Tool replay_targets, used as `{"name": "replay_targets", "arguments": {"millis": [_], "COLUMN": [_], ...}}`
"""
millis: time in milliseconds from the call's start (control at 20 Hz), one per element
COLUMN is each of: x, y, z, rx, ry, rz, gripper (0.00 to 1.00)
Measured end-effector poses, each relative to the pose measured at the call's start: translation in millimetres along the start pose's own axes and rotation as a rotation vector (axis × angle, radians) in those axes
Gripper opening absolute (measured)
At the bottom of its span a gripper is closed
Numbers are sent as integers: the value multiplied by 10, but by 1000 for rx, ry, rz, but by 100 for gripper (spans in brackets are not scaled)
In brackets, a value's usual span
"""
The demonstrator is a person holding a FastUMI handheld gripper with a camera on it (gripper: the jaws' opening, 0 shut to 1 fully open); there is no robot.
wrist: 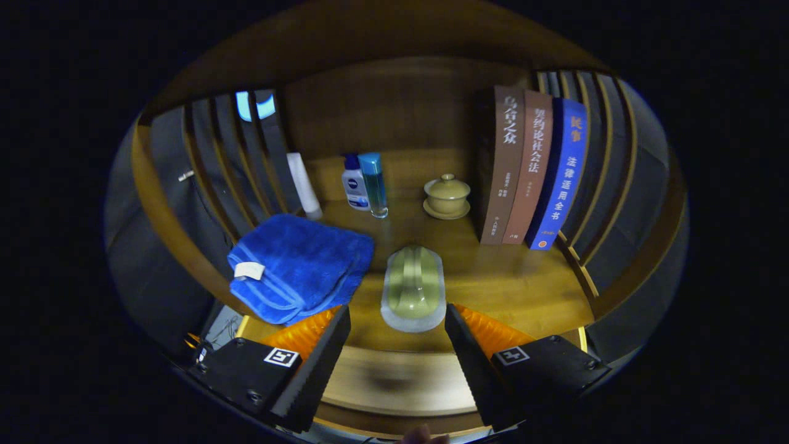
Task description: Pull open the drawer, take out the items inside it, and place them on the countertop above the cabinet.
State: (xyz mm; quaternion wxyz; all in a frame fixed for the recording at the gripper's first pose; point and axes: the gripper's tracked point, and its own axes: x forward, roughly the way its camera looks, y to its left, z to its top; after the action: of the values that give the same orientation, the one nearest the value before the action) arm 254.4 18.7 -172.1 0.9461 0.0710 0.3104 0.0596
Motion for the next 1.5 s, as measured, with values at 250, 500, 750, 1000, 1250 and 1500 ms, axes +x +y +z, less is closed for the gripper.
{"name": "replay_targets", "arguments": {"millis": [250, 500, 750, 1000, 1250, 1500], "x": [-665, -1299, -1767, -1693, -1374, -960], "y": [66, 10, -57, 58, 63, 39], "z": [-84, -307, -660, -1253, -1846, -2148], "rx": [55, 44, -3, -30, -63, -66], "ry": [-213, -374, -448, -472, -477, -442], "rz": [22, -22, -70, -86, -116, -116], "gripper": [99, 100, 100, 99, 99, 100]}}
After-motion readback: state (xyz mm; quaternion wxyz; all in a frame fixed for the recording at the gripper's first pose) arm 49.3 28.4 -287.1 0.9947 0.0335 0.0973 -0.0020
